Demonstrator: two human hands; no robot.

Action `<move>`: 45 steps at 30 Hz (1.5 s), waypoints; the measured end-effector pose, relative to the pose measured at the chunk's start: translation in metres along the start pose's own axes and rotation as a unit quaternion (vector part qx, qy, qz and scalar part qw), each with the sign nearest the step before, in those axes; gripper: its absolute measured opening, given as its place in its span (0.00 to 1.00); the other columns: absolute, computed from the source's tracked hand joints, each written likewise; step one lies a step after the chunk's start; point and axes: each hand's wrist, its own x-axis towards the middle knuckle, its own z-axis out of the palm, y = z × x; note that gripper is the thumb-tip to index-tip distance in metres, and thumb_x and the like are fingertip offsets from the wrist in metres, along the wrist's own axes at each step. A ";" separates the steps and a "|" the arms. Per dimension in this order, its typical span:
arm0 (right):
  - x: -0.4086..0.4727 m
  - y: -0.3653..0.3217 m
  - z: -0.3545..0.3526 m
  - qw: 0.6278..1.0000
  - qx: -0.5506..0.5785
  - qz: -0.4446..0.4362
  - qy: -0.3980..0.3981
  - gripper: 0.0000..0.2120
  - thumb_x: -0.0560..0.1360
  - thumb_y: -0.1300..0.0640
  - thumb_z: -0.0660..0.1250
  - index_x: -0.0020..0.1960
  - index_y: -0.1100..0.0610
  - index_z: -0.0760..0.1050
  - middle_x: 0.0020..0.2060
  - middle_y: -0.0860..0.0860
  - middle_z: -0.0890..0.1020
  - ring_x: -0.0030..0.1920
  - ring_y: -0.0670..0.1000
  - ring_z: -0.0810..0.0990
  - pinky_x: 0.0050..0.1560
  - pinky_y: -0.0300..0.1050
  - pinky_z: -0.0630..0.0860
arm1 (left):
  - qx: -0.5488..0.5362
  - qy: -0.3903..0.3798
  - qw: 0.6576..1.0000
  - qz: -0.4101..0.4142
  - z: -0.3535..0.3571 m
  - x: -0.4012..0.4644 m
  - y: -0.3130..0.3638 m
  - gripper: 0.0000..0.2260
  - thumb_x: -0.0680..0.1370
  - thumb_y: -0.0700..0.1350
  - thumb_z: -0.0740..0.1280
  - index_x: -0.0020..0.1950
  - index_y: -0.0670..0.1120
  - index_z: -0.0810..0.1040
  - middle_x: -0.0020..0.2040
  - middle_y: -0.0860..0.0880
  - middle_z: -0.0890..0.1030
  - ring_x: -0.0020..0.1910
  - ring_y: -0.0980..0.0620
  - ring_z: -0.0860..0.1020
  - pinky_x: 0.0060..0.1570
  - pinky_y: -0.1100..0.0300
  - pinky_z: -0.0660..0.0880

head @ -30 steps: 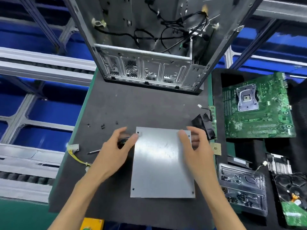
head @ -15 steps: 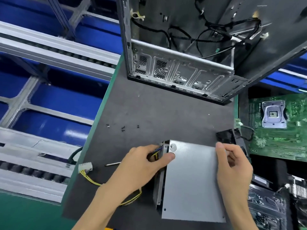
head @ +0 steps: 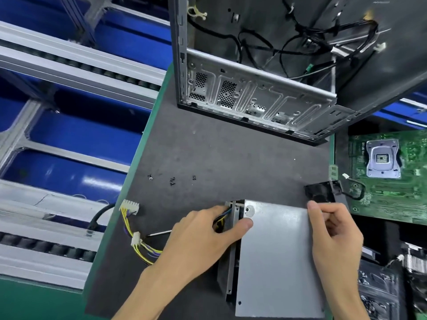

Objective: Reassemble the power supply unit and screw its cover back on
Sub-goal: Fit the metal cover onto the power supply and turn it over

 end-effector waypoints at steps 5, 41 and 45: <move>0.001 0.002 -0.001 1.000 -0.010 0.016 -0.015 0.07 0.80 0.50 0.68 0.42 0.46 0.77 0.34 0.56 0.75 0.32 0.43 0.70 0.33 0.34 0.67 | -0.067 0.002 0.998 -0.003 0.001 0.002 0.001 0.30 0.65 0.79 0.57 0.51 0.59 0.81 0.41 0.52 0.83 0.41 0.50 0.79 0.52 0.50 0.80; 0.004 -0.030 0.002 0.965 0.139 -0.210 0.073 0.04 0.81 0.49 0.69 0.48 0.44 0.75 0.38 0.48 0.77 0.40 0.47 0.74 0.46 0.37 0.68 | -0.268 0.135 0.942 0.148 -0.008 -0.001 0.018 0.20 0.66 0.57 0.71 0.59 0.62 0.83 0.53 0.59 0.86 0.53 0.60 0.83 0.50 0.69 0.78; -0.003 -0.023 0.001 0.976 0.113 -0.165 0.088 0.09 0.80 0.43 0.68 0.51 0.48 0.74 0.39 0.50 0.73 0.41 0.46 0.72 0.47 0.38 0.68 | -0.273 0.145 0.937 0.166 -0.004 -0.007 0.017 0.21 0.65 0.54 0.72 0.57 0.70 0.82 0.51 0.58 0.86 0.45 0.58 0.80 0.49 0.69 0.78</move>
